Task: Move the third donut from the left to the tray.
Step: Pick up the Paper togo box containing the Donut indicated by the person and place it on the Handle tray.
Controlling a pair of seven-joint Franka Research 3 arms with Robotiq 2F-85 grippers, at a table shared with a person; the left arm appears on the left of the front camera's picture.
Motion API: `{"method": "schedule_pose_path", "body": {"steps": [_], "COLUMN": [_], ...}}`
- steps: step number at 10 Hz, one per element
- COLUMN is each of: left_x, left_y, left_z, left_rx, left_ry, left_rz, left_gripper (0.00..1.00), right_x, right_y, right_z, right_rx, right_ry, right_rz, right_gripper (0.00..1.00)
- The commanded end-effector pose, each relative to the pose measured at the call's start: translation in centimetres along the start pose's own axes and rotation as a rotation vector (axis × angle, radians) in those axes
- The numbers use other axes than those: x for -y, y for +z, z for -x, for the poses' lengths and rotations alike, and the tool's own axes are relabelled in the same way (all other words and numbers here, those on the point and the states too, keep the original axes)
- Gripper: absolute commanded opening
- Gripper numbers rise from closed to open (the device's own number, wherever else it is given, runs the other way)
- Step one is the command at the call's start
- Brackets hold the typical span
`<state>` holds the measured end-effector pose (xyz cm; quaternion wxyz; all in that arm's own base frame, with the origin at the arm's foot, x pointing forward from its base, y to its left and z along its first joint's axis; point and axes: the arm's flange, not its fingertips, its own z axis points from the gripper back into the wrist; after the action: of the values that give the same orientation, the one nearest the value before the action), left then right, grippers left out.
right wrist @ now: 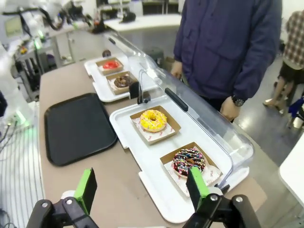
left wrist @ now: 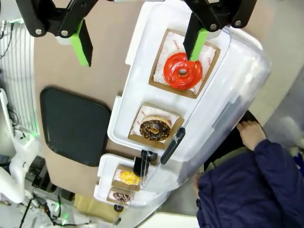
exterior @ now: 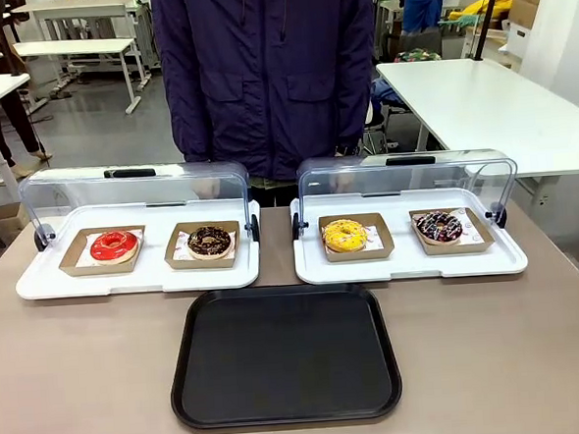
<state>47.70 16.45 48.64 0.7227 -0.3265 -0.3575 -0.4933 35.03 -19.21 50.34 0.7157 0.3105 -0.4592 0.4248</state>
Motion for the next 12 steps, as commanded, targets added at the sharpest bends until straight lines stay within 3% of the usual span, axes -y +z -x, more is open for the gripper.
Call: {"method": "schedule_pose_path", "body": {"steps": [1,4,5,12], "left_x": [-0.8,-0.7,-0.7,-0.7], "left_y": [-0.3,-0.5,-0.9,-0.9], "left_z": [0.1,1.2,0.7,0.7], "left_rx": [0.064,0.094,0.045,0.045], "left_ry": [-0.049,-0.04,-0.024,-0.024], "left_rz": [0.034,0.015,0.026,0.026], "left_gripper": [1.0,1.0,1.0,1.0], "right_x": [0.0,0.1,0.1,0.1], "right_y": [0.4,0.2,0.2,0.2], "right_z": [-0.4,0.1,0.1,0.1], "right_rx": [0.004,0.014,0.014,0.014], "right_ry": [0.017,-0.02,-0.02,-0.02], "right_rz": [0.003,0.0,0.0,0.0], "right_gripper": [1.0,1.0,1.0,1.0]}}
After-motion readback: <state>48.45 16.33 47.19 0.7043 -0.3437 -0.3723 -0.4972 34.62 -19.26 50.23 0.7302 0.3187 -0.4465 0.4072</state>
